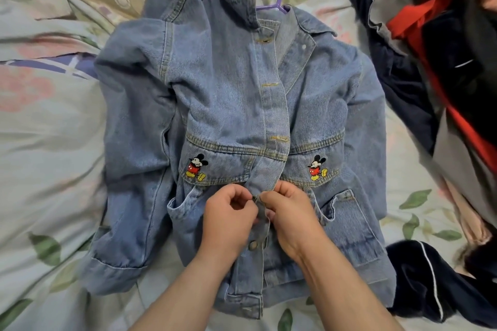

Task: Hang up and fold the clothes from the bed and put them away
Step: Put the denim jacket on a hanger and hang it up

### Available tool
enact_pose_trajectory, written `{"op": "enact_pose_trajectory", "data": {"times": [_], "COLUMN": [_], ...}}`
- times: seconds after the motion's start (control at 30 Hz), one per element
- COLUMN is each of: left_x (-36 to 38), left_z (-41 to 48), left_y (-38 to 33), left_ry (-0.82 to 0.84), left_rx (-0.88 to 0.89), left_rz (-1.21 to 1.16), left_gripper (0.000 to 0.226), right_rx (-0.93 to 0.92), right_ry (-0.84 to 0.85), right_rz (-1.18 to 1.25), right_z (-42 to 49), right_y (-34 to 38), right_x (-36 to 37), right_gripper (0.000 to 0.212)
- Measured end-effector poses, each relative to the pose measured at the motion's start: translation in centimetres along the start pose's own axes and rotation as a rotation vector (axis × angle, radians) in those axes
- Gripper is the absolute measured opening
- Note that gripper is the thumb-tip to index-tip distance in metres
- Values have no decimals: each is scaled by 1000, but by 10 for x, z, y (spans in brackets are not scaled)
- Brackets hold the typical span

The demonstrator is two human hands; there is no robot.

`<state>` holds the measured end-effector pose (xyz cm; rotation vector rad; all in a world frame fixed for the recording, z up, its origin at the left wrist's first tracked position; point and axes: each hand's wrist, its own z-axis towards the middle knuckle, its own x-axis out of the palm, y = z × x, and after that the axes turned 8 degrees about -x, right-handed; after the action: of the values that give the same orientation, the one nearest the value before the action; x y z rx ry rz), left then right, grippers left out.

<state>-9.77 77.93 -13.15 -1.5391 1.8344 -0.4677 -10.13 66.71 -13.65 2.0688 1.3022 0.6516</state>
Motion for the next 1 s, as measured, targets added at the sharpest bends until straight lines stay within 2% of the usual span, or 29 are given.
{"op": "enact_pose_trajectory", "data": {"times": [0.07, 0.17, 0.23, 0.27, 0.33, 0.4, 0.53, 0.63, 0.8, 0.9, 1.0], "left_x": [1, 2, 2, 2, 3, 3, 2, 0, -3, -4, -2], "left_z": [-2, -4, -5, -6, -7, -8, -5, 0, 9, 12, 11], "left_y": [3, 6, 7, 8, 9, 9, 9, 8, 3, 1, 4], "left_ry": [-46, -106, -136, -145, -168, -184, -160, -127, -51, -17, -27], "left_rx": [65, 162, 243, 282, 321, 313, 289, 193, -19, 16, 82], "left_rz": [61, 113, 153, 171, 193, 192, 197, 171, 27, 58, 117], "left_gripper": [25, 31, 41, 44, 46, 46, 38, 27, 19, 22, 22], "right_rx": [1, -11, -8, -4, 4, 2, -52, -93, -30, 61, 153], "right_ry": [14, 51, 18, 2, -22, -55, -79, -76, 14, 93, 122], "right_rz": [24, -42, -87, -92, -93, -129, -207, -223, -99, 28, 157], "right_z": [0, 0, 3, 4, 6, 8, 8, 7, 9, 11, 12], "right_y": [-1, 1, 3, 4, 4, 3, 1, -1, 1, 7, 11], "right_x": [-3, -3, -1, 0, 2, 2, 3, 3, 2, -1, -5], "right_gripper": [33, 19, 15, 15, 29, 36, 27, 33, 31, 25, 35]}}
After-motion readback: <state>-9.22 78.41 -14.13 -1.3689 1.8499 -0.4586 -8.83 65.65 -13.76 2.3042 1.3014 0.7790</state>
